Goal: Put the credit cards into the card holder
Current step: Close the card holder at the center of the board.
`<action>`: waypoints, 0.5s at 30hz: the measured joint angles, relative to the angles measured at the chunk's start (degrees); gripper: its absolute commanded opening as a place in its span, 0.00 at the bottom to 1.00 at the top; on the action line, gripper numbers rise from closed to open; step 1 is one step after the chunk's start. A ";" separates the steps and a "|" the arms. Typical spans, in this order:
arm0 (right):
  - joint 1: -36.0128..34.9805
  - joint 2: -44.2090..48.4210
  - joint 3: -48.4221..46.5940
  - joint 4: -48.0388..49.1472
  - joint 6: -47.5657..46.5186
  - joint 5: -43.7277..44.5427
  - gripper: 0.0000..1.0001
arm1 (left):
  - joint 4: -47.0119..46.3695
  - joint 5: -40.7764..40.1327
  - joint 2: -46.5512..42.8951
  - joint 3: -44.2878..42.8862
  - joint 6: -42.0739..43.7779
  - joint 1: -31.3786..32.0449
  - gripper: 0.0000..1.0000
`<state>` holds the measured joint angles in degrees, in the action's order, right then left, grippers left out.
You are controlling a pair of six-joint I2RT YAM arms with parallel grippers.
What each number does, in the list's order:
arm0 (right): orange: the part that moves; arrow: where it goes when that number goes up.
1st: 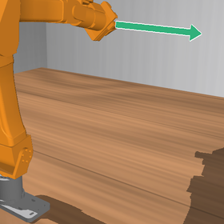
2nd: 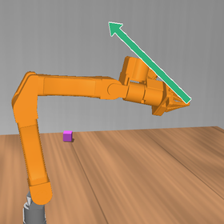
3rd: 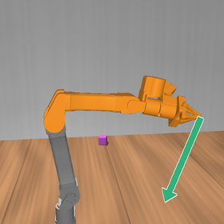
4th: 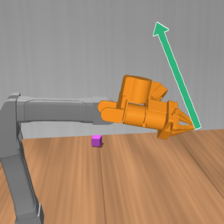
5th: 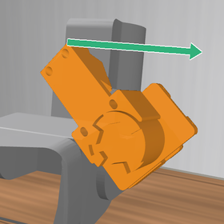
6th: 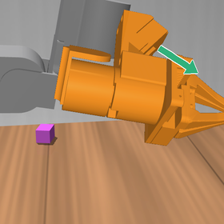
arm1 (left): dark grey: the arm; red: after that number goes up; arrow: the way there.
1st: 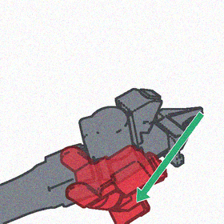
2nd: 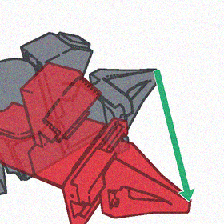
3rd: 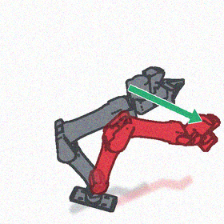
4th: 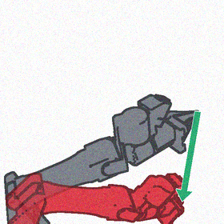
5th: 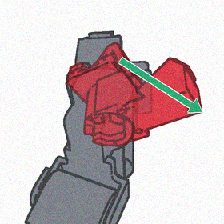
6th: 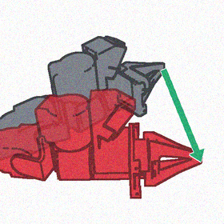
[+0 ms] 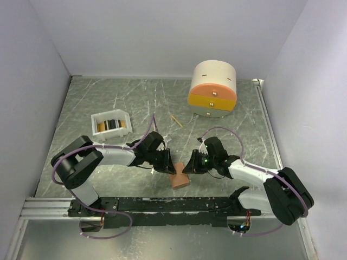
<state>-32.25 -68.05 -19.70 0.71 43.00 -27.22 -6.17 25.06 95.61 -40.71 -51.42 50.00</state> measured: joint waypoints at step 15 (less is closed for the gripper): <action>-2.32 -2.56 -0.59 1.92 0.44 1.55 0.15 | 0.00 0.02 0.02 0.00 0.02 0.00 0.29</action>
<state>-34.57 -70.61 -20.29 2.63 43.44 -25.67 -6.17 25.08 95.64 -40.71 -51.40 50.00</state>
